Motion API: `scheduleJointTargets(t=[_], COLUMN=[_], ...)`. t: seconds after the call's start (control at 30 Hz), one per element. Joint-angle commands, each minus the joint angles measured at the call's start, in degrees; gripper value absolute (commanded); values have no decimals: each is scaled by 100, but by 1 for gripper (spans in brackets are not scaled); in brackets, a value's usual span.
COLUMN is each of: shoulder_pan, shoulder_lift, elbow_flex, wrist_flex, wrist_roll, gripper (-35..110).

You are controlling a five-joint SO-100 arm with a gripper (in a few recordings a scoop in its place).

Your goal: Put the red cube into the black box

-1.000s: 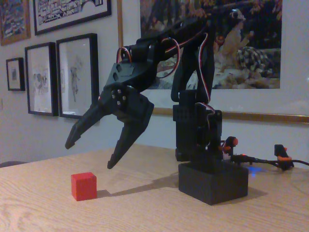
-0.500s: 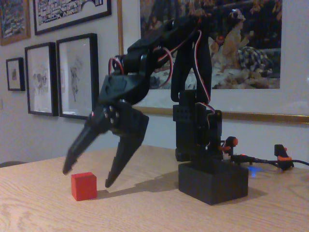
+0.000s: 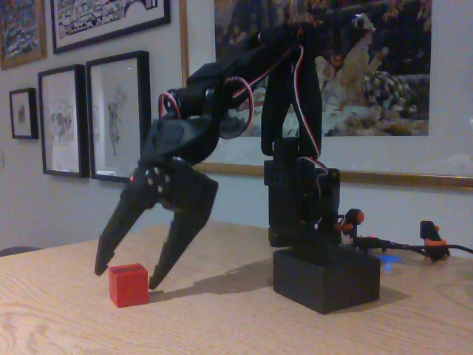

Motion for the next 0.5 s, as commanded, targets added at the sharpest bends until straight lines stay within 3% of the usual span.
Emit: scheduleJointTargets(t=[0.0,0.47], shoulder_pan=[-70,-105], shoulder_lift=[62,237], elbow_flex=[-132,-105], wrist_flex=[114,176], wrist_roll=[-79,114], gripper=[21,6])
